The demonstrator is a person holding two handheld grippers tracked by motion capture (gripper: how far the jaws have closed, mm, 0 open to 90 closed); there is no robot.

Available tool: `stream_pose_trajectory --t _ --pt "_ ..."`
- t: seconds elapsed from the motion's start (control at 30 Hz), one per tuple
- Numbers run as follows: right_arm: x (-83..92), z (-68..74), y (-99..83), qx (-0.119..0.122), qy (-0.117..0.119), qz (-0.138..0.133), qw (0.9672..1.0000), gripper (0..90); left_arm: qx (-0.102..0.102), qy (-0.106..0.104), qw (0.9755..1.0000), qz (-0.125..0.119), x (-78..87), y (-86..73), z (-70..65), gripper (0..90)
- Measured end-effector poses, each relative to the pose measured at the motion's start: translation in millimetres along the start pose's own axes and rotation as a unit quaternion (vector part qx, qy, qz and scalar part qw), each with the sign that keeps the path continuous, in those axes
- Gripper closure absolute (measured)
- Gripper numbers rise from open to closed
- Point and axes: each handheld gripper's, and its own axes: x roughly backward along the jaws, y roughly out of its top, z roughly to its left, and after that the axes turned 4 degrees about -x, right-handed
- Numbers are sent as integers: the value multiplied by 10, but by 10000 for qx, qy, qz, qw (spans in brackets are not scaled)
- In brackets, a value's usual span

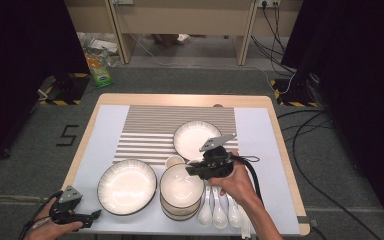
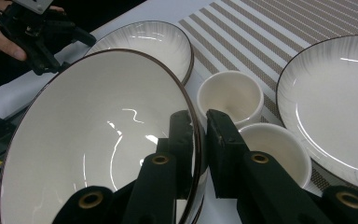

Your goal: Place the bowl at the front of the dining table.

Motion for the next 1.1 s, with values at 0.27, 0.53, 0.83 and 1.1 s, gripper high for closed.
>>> stream_pose_trajectory --t 0.27,0.53,0.83,1.1 --pt "72 -40 119 -59 4 -151 9999 802 -5 -1 10000 32 2 5 0 101" --pt "140 -145 203 -230 -24 -257 9994 802 20 -10 10000 -7 0 0 -1 101" --pt "228 -304 313 -437 -158 -394 9981 800 21 6 10000 12 0 4 -4 100" --pt "245 -471 370 -669 -288 -442 9964 801 20 -25 10000 12 3 1 2 99"
